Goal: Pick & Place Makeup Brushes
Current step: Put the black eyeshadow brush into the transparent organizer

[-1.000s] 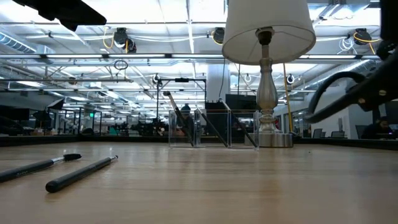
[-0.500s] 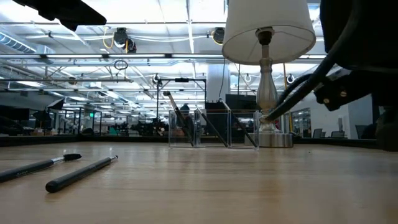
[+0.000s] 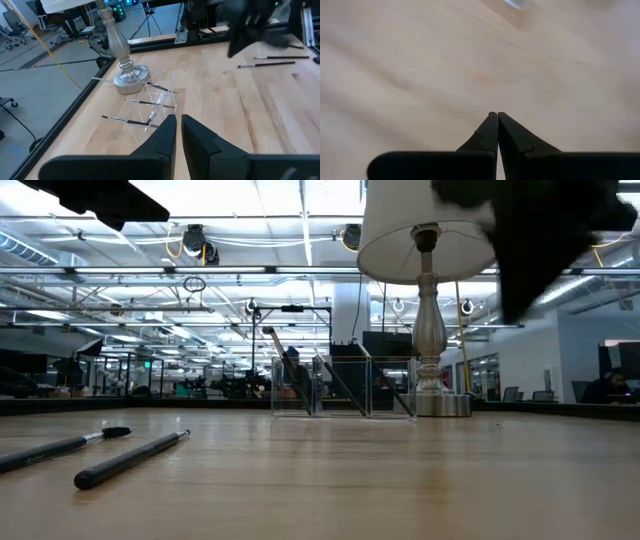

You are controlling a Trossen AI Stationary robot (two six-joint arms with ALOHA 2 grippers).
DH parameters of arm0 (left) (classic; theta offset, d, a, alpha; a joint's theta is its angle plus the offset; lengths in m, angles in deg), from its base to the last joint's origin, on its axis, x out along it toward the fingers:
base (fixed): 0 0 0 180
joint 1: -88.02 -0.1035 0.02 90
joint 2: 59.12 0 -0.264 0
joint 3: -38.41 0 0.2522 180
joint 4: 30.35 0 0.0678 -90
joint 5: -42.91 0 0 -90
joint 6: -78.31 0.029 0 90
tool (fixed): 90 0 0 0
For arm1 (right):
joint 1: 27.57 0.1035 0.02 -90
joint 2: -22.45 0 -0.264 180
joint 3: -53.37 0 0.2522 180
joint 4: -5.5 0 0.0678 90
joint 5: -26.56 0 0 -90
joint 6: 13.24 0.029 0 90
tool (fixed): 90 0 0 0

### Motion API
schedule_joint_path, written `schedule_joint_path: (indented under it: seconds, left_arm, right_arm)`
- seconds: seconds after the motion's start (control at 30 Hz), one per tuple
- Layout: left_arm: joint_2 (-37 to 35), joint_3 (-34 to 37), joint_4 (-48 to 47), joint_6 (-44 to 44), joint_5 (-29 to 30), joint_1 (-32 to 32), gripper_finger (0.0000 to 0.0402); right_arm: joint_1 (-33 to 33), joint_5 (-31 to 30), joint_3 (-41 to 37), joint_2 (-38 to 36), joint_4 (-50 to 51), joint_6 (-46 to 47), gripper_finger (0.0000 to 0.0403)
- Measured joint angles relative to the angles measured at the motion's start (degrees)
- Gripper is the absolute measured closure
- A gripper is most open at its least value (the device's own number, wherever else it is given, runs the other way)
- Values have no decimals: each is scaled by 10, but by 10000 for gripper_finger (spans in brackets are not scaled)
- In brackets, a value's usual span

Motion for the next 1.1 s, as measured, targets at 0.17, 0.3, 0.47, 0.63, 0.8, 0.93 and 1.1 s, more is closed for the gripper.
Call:
schedule_joint_path:
  seconds: [0.17, 0.3, 0.47, 0.63, 0.8, 0.93, 1.1]
  left_arm:
    - [0, 0, -20, -10, -4, 0, 364]
    - [0, 0, -24, -21, -8, 1, 364]
    - [0, 0, -22, -18, -18, 5, 364]
    - [0, 0, -21, -16, -15, 5, 364]
    - [0, 0, -21, -9, -14, 5, 364]
    - [0, 0, -21, -9, -14, 5, 364]
    - [0, 0, -21, -11, -14, 5, 364]
  right_arm:
    - [38, -24, -22, -38, -168, 32, 398]
    - [40, 9, -24, -45, -175, 68, 353]
    - [47, 109, -55, -43, -179, 140, 254]
    - [44, 171, -102, -43, -175, 211, 166]
    - [46, 227, -145, -44, -211, 240, 131]
    - [46, 225, -173, -44, -236, 252, 132]
    - [47, 228, -203, -44, -252, 257, 148]
